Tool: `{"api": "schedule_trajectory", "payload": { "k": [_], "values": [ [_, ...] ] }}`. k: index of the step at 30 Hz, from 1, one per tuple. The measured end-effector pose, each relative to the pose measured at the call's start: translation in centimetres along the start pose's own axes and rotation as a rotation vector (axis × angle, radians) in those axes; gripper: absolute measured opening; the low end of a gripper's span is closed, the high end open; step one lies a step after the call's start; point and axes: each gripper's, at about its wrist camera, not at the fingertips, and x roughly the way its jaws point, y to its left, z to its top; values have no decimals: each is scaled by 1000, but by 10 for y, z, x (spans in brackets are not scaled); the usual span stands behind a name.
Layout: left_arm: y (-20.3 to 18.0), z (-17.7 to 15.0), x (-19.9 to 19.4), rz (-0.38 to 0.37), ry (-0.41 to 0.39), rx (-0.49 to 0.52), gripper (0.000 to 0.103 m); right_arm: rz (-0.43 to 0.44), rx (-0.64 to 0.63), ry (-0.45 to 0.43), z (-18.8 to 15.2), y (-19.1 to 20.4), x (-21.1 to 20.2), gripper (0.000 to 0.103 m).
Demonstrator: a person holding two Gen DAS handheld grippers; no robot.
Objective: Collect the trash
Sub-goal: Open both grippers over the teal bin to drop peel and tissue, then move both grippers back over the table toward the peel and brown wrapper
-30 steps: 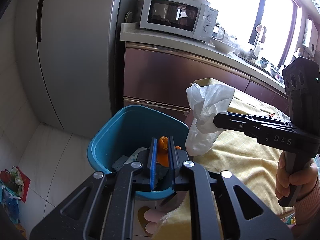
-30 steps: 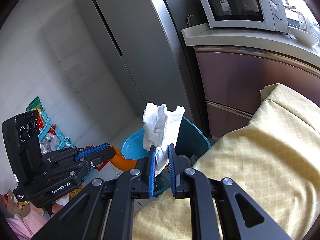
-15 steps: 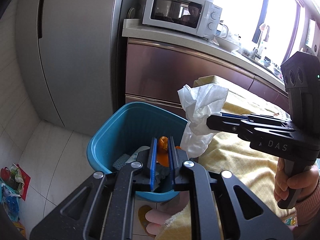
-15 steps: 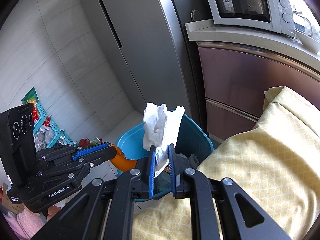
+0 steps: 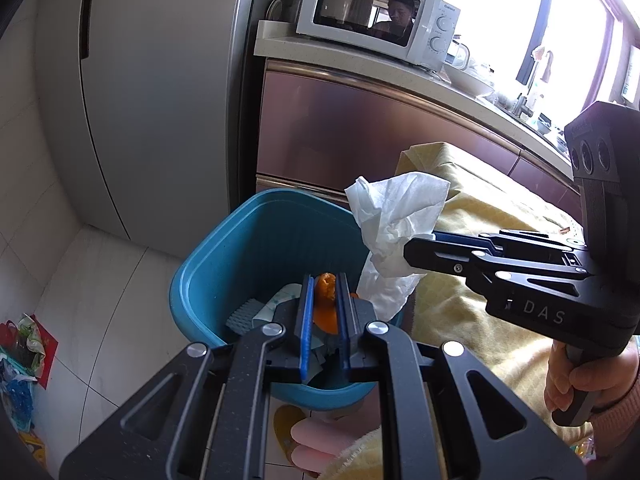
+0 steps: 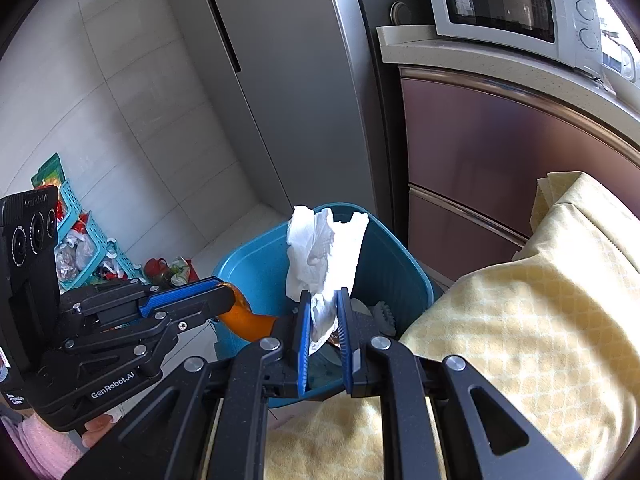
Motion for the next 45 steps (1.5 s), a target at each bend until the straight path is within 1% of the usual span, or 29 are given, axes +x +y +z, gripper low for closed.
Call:
{"api": "schedule_trajectory", "payload": {
  "k": [12, 14, 19, 26, 28, 32, 39, 42, 44, 45],
  "values": [
    [2, 0, 20, 14, 28, -25, 11, -12, -12, 39, 7, 3, 20, 14],
    [3, 1, 24, 14, 36, -32, 12, -14, -12, 43, 7, 4, 23, 17],
    [6, 0, 37, 18, 48, -57, 13, -13, -6, 55, 9, 2, 30, 19],
    [9, -4, 44, 20, 58, -71, 20, 3, 24, 46, 6, -6, 27, 19],
    [8, -5, 42, 13, 52, -71, 21, 8, 33, 43, 5, -9, 24, 19],
    [2, -6, 32, 7, 29, -53, 26, 15, 41, 32, 1, -12, 17, 20],
    [-21, -4, 4, -11, -33, -3, 35, 40, 47, -17, -8, -17, -12, 24],
    [-36, -4, -9, -25, -61, 31, 41, 43, 47, -43, -13, -19, -28, 26],
    [-46, -4, -17, -36, -77, 50, 48, 42, 52, -59, -18, -22, -40, 29],
    [-51, -4, -21, -43, -85, 58, 50, 42, 56, -67, -20, -24, -45, 29]
  ]
}}
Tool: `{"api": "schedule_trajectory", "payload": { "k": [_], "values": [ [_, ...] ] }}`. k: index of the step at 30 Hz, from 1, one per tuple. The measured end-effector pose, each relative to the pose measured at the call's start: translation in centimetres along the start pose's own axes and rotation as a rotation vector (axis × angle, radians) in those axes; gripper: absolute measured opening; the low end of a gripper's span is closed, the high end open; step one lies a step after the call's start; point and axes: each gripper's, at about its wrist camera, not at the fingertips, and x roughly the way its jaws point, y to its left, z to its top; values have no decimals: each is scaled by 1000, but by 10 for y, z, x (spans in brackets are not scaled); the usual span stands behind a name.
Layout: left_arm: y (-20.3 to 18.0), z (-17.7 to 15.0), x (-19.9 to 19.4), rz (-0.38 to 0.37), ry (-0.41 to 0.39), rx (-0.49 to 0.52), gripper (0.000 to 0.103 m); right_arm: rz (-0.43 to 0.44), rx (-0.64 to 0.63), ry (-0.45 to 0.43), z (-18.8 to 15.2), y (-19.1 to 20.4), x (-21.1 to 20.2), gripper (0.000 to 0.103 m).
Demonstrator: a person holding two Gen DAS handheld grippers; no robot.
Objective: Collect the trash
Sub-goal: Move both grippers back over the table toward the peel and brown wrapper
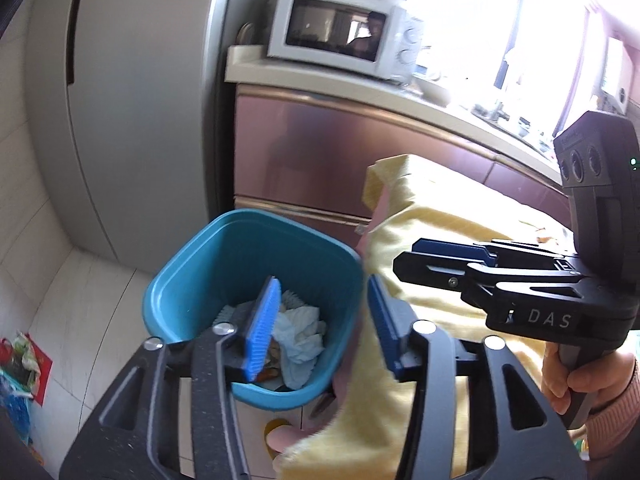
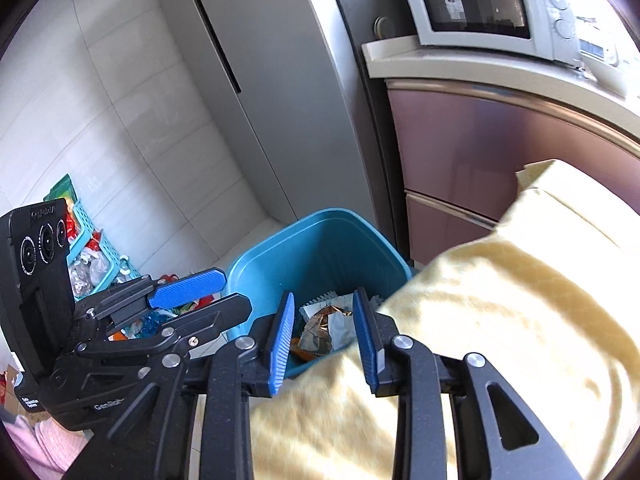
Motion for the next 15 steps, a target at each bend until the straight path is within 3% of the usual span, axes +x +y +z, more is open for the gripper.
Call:
{"api": "schedule_trajectory", "payload": {
  "k": [5, 15],
  "values": [
    [-28, 1, -10, -43, -16, 42, 58, -14, 27, -44, -12, -15, -33, 34],
    [-114, -6, -2, -214, 19, 167, 60, -132, 146, -122, -51, -70, -110, 35]
  ]
}}
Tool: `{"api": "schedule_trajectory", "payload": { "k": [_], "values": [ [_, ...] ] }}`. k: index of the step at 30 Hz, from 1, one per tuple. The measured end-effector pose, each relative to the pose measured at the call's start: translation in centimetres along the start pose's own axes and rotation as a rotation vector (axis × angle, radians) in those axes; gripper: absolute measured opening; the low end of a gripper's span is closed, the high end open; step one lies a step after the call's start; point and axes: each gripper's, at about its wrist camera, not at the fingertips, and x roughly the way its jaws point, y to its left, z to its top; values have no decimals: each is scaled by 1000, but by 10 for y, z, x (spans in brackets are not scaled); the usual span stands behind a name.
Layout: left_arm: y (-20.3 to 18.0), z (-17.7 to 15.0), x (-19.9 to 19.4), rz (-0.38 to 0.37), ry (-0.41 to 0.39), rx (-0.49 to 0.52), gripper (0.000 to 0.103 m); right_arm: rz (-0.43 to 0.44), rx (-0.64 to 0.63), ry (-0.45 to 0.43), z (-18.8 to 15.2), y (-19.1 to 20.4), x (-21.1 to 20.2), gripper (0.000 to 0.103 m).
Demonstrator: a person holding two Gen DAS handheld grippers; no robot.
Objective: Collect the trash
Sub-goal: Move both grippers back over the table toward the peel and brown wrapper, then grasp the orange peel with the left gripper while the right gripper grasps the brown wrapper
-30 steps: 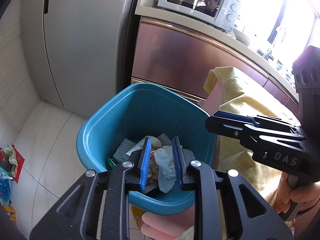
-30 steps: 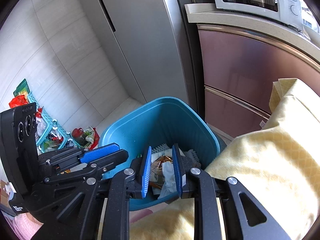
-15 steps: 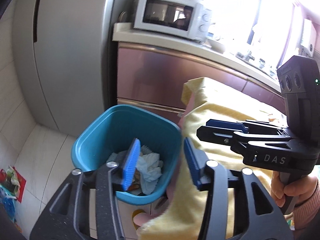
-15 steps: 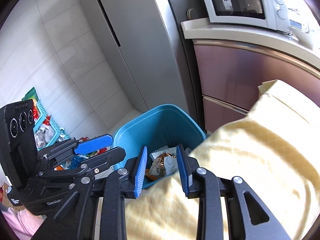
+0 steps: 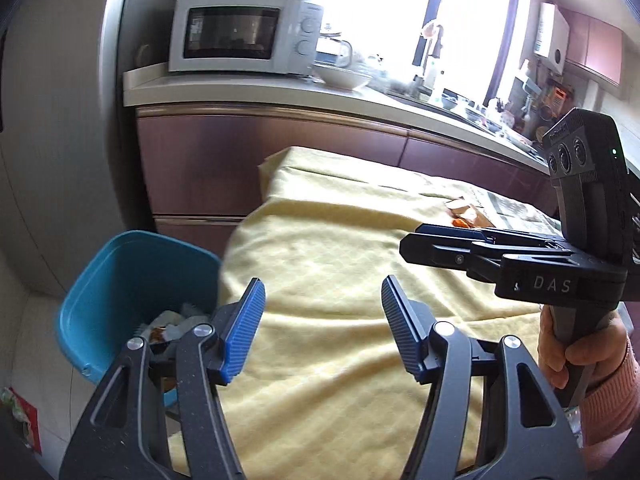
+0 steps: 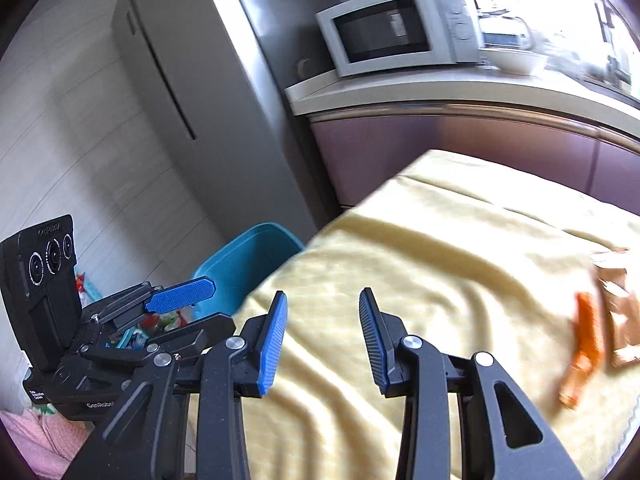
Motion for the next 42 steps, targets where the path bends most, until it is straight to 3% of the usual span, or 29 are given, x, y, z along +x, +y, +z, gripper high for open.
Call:
{"api": "schedule_trajectory", "payload": {
  "k": [11, 20, 36, 42],
  "values": [
    [-96, 9, 57, -159, 91, 121, 60, -214, 151, -68, -17, -101, -55, 37],
    [-145, 19, 99, -206, 146, 166, 60, -339, 221, -73, -16, -170, -64, 44],
    [-189, 27, 160, -174, 240, 192, 58, -388, 184, -2, -2, -193, -37, 46],
    [-193, 26, 175, -152, 279, 192, 52, -399, 174, 46, -7, -196, -24, 45]
  ]
}}
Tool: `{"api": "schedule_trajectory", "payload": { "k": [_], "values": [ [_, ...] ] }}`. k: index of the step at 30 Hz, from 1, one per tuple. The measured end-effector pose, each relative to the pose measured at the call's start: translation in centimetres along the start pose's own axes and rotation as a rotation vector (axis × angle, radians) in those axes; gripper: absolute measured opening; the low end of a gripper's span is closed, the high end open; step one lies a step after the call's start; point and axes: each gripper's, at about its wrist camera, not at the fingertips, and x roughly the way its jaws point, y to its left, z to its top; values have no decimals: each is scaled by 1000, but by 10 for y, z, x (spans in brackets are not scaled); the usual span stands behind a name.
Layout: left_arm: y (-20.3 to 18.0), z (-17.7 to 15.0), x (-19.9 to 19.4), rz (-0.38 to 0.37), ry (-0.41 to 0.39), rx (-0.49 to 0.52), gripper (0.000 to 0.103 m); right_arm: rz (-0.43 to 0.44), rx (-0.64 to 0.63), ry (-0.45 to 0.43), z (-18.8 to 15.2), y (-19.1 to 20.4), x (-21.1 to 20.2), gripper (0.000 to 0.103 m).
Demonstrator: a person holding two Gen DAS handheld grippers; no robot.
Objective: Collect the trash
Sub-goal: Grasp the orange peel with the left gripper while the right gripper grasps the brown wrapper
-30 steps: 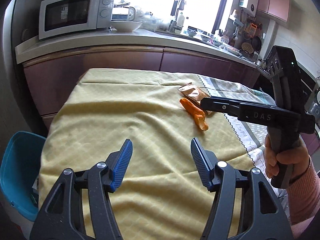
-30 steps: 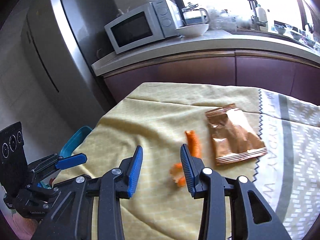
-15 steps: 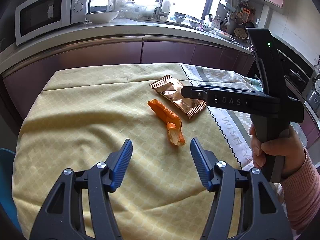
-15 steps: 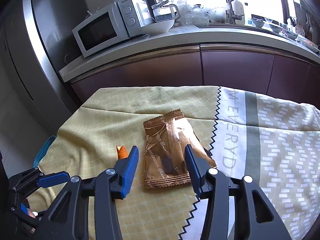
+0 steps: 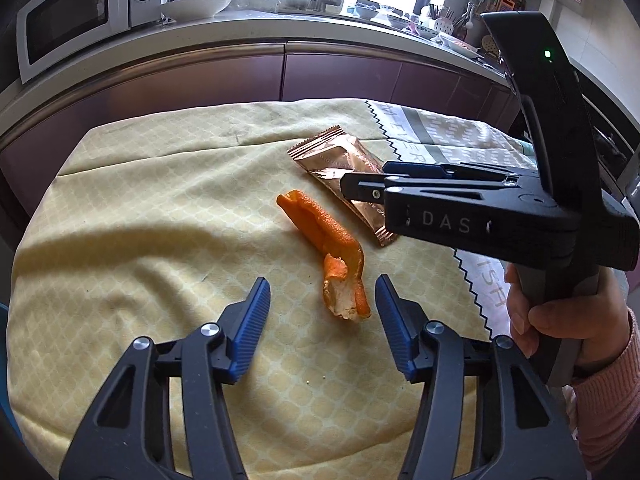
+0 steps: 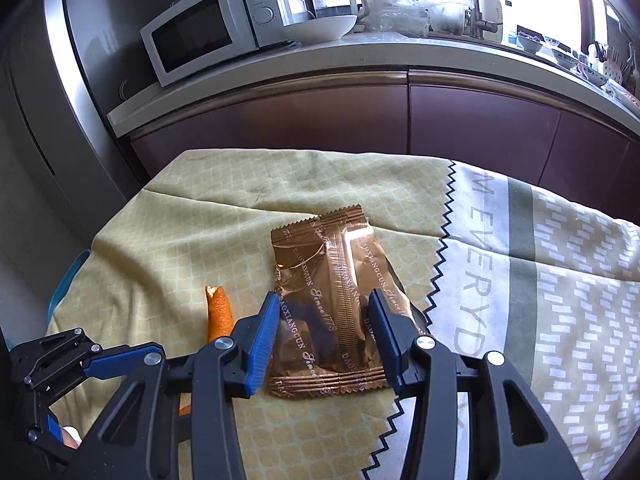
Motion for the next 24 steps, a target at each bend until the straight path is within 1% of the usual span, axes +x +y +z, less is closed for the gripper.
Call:
{"api": "schedule_trajectory", "payload": {
  "k": [1, 2, 3, 5, 6, 8, 10, 11, 14, 17, 24],
  "values": [
    [0, 1, 1, 3, 1, 0, 49, -3, -4, -3, -1, 0, 0, 44],
    [1, 1, 1, 5, 2, 0, 45, -4, -8, -3, -1, 1, -1, 41],
    [1, 1, 2, 5, 5, -1, 44, 0, -9, -3, -1, 1, -2, 39],
    [1, 2, 3, 6, 6, 1, 39, 1, -1, -7, -1, 0, -3, 29],
    [0, 2, 3, 3, 8, 3, 37, 6, 4, -7, -1, -2, -3, 27],
    [0, 1, 3, -2, 9, 6, 29, 16, 14, -8, -1, -5, -4, 16],
    [-1, 0, 3, -4, 11, 11, 21, 22, 14, -10, -2, -5, -6, 13],
    [-1, 0, 3, -9, 11, 12, 18, 25, 11, -11, -3, -4, -6, 12],
    [0, -1, 0, -16, 8, 9, 15, 31, 2, -16, -3, -2, -9, 10],
    [2, -4, -4, -19, 3, 3, 14, 48, 3, -29, -4, 1, -15, 8],
    [12, -15, -23, -11, -17, 1, 13, 103, 15, -77, -7, 6, -35, 8]
  ]
}}
